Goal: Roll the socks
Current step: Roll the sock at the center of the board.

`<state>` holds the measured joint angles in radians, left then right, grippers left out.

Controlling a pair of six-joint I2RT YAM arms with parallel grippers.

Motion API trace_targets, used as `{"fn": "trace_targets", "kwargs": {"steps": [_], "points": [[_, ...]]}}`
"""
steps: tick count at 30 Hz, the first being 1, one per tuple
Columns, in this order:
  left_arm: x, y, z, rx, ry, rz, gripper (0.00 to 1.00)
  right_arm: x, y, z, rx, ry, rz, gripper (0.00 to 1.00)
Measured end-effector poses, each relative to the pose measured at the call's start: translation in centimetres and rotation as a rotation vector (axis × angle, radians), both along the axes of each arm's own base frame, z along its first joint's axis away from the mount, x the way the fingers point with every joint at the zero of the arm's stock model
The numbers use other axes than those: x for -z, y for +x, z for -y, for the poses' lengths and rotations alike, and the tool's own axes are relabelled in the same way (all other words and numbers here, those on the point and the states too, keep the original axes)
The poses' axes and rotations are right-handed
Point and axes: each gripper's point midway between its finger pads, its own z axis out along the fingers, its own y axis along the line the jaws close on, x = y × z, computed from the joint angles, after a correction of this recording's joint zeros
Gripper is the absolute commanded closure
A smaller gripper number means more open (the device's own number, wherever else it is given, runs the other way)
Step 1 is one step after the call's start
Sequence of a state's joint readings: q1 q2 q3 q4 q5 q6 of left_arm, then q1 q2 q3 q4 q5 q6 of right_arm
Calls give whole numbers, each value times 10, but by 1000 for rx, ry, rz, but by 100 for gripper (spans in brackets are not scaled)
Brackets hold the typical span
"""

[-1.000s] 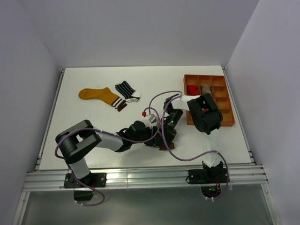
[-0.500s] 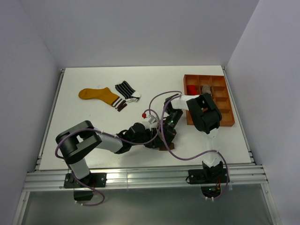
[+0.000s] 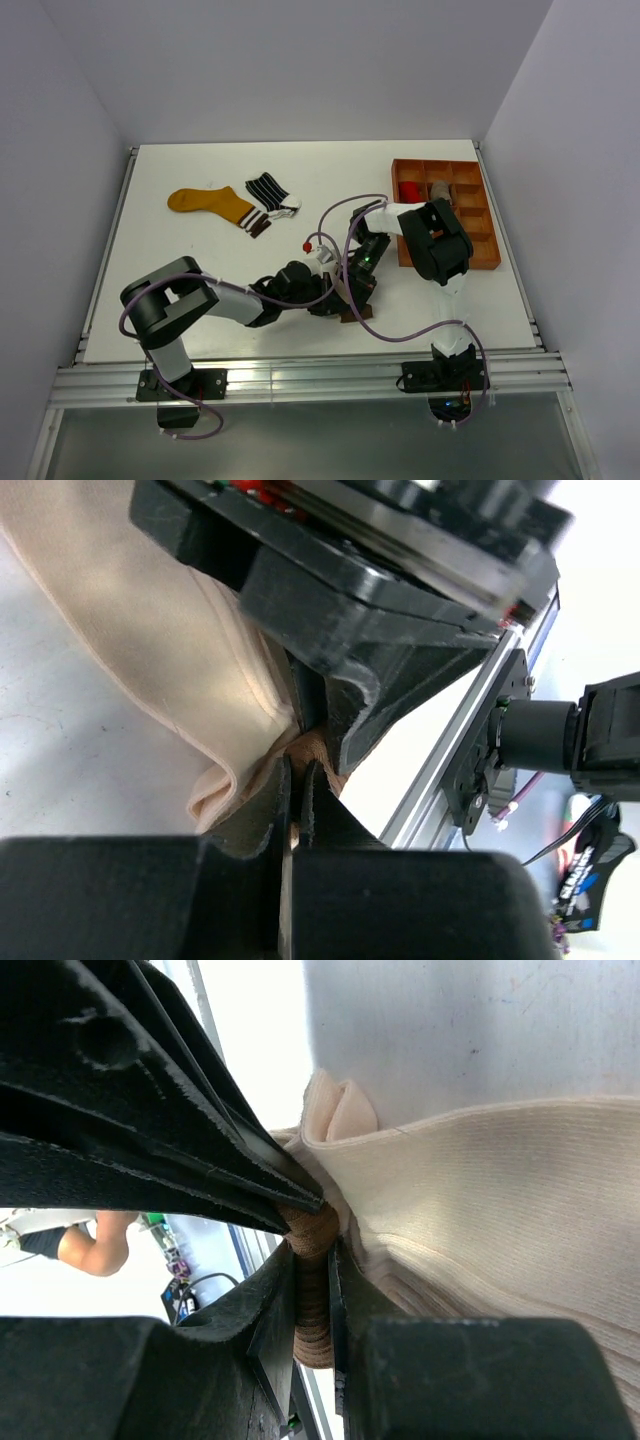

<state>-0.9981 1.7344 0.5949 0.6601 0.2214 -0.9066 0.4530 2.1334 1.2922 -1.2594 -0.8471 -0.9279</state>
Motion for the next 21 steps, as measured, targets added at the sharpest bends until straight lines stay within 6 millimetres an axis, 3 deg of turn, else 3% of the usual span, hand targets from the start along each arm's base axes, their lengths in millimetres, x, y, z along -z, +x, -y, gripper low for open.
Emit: {"fn": "trace_targets", "kwargs": {"steps": [13, 21], "points": [[6, 3, 4, -65, -11, -144, 100, -3, 6, 5, 37, 17, 22, 69], [13, 4, -2, -73, -41, -228, 100, -22, 31, 8, 82, 96, 208, 64]]}}
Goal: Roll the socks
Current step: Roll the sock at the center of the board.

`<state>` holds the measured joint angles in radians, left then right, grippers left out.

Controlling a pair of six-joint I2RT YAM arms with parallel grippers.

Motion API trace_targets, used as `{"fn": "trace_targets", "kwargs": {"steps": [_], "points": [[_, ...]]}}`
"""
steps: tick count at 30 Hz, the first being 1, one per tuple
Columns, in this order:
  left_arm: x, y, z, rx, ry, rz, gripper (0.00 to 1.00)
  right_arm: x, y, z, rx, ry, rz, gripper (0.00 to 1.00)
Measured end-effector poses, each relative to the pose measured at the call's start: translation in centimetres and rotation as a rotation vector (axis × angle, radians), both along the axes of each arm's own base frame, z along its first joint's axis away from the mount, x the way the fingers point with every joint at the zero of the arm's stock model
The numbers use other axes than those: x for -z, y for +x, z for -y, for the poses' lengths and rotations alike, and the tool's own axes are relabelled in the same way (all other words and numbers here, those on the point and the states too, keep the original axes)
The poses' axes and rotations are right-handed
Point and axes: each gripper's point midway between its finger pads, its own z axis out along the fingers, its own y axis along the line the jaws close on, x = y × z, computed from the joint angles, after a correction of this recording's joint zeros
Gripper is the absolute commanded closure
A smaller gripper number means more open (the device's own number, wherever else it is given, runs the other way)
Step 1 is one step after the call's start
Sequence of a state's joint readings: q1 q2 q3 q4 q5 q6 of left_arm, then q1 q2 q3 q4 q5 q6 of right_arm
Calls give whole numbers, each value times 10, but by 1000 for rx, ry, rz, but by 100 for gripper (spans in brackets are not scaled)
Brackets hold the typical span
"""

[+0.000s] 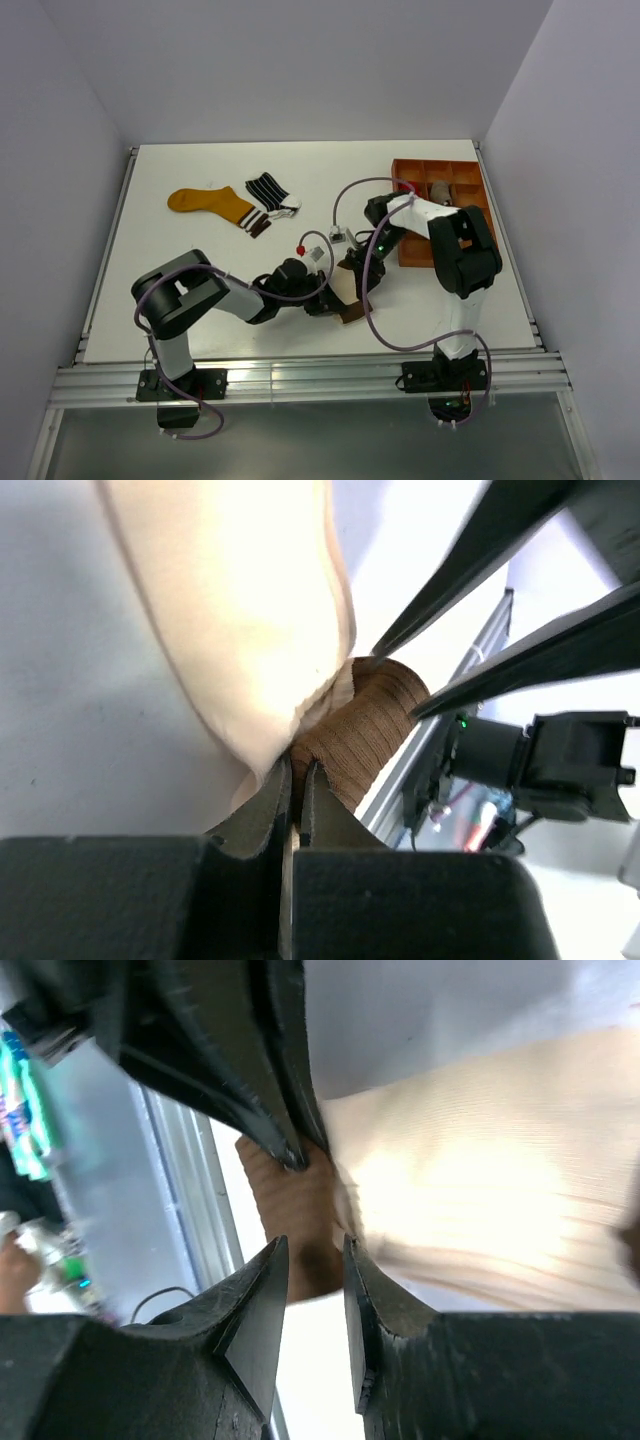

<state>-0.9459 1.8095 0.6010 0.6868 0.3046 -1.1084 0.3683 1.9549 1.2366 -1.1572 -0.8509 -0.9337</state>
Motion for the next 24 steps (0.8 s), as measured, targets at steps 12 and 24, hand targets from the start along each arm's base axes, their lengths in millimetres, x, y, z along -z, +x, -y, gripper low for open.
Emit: {"fn": "trace_targets", "kwargs": {"steps": [12, 24], "points": [[6, 0, -12, 8, -12, -217, 100, -29, 15, 21, 74, 56, 331, 58], [7, 7, 3, 13, 167, -477, 100, -23, 5, 22, 17, 82, 759, 48]]}}
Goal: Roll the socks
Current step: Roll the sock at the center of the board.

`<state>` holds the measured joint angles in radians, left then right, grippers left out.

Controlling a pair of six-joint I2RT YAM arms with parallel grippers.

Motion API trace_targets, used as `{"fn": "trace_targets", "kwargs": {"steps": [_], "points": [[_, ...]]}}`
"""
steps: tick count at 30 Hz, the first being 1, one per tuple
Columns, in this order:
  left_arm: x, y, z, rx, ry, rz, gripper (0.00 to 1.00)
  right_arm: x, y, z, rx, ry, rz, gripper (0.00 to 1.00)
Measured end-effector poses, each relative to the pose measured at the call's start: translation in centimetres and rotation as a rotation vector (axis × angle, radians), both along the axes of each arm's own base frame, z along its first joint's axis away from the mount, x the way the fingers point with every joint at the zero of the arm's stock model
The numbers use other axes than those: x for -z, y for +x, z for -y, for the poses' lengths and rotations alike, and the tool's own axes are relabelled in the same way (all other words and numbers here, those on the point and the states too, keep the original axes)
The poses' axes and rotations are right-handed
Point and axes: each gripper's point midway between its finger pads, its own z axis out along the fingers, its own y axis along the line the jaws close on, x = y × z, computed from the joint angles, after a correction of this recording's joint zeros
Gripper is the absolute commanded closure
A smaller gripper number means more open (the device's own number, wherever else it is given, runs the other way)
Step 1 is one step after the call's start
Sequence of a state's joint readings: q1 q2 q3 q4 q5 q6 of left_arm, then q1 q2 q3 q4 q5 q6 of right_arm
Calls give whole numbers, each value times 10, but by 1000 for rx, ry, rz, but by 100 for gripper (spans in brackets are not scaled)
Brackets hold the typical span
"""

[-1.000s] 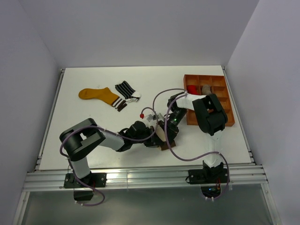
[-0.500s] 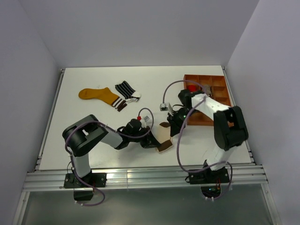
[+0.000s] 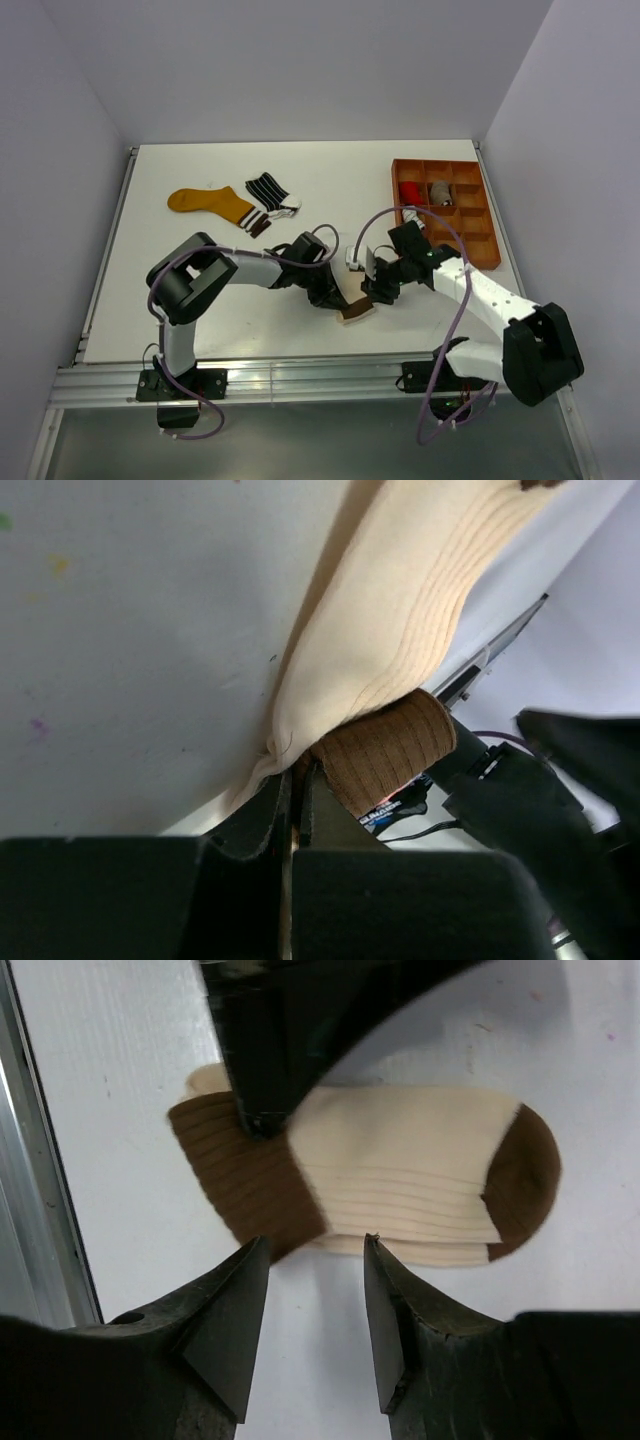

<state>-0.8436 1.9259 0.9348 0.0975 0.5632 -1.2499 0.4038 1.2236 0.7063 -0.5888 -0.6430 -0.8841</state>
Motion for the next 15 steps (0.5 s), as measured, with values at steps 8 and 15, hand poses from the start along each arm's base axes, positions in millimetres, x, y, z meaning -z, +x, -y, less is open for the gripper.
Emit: {"fn": "trace_targets", "kwargs": {"steps": [8, 15], "points": [[0, 0, 0, 7, 75, -59, 100, 24, -33, -17, -150, -64, 144, 43], [1, 0, 0, 10, 83, -72, 99, 31, -30, -20, -168, -104, 204, 42]]}}
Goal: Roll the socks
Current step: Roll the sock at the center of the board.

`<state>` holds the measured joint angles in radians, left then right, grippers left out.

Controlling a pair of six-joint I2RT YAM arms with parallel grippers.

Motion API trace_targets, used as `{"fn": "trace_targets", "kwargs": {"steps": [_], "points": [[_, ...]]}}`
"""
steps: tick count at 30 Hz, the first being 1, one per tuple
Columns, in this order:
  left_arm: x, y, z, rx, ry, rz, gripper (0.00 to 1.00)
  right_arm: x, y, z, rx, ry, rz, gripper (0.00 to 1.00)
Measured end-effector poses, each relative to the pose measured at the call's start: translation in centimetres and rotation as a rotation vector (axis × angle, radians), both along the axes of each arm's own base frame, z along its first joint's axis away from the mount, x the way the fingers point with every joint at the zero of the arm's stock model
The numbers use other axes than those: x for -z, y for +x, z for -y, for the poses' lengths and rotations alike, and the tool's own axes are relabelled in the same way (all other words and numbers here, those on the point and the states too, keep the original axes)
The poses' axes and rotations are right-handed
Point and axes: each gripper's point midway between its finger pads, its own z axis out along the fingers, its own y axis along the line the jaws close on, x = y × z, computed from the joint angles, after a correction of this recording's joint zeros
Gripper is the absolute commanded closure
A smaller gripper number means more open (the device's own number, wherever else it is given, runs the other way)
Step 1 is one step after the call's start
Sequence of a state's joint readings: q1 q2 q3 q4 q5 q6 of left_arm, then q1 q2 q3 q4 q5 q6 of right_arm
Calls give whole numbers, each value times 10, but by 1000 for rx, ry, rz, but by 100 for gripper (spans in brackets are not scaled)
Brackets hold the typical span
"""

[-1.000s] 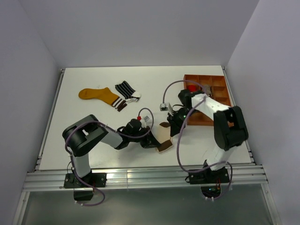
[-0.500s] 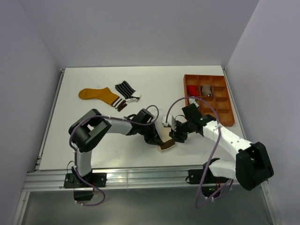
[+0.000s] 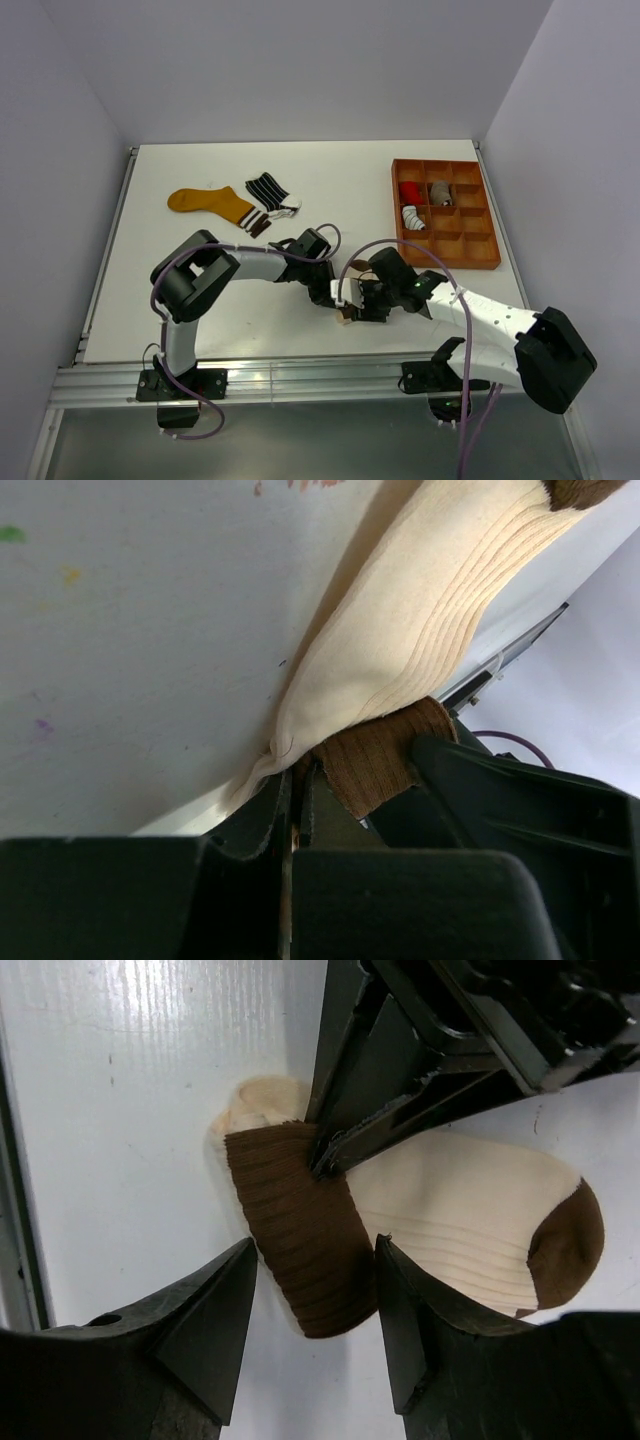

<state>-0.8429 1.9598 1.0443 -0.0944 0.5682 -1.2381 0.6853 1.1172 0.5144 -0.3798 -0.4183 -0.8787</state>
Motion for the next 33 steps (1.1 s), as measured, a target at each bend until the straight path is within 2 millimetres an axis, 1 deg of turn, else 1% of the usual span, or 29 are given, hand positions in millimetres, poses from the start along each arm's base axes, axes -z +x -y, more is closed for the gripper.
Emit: {"fn": "trace_targets", "kwargs": {"steps": [3, 5, 7, 8, 9, 10, 11, 13, 14, 18, 21, 24, 27, 30, 31, 33], "points": [[0, 0, 0, 1, -2, -2, 100, 6, 0, -2, -10, -22, 24, 43], [0, 0, 0, 1, -2, -2, 100, 11, 0, -3, -16, -45, 33, 46], [0, 0, 0, 1, -2, -2, 100, 15, 0, -2, -16, -62, 37, 58], [0, 0, 0, 1, -2, -2, 100, 17, -1, -2, -16, -69, 33, 75], [0, 0, 0, 0, -3, -2, 100, 19, -1, -2, -17, -74, 31, 82], [-1, 1, 0, 0, -3, -3, 97, 19, -1, -2, -10, -73, 27, 87], [-1, 1, 0, -2, -4, -4, 93, 19, -1, -2, -5, -71, 27, 93], [0, 2, -1, -4, -5, -2, 86, 18, 0, -2, 1, -67, 31, 94], [0, 3, -1, -5, -7, -1, 84, 18, 1, -2, 4, -63, 35, 99], [-2, 8, -4, -11, -8, 16, 72, 18, 1, -2, 6, -53, 50, 100], [-5, 19, -10, -19, -1, 59, 66, 18, 2, -4, 6, -51, 53, 100], [-10, 41, -17, -33, 29, 117, 60, 18, 4, -5, 3, -53, 53, 100], [-26, 67, -17, -18, 35, 203, 55, 18, 4, -5, 2, -53, 53, 100], [-42, 96, -6, 20, 20, 311, 51, 19, 5, -6, 2, -56, 51, 100], [-45, 102, -3, 35, 17, 335, 51, 19, 5, -6, 2, -56, 51, 100], [-43, 110, 2, 76, 17, 374, 50, 19, 6, -7, 2, -58, 49, 100]]}}
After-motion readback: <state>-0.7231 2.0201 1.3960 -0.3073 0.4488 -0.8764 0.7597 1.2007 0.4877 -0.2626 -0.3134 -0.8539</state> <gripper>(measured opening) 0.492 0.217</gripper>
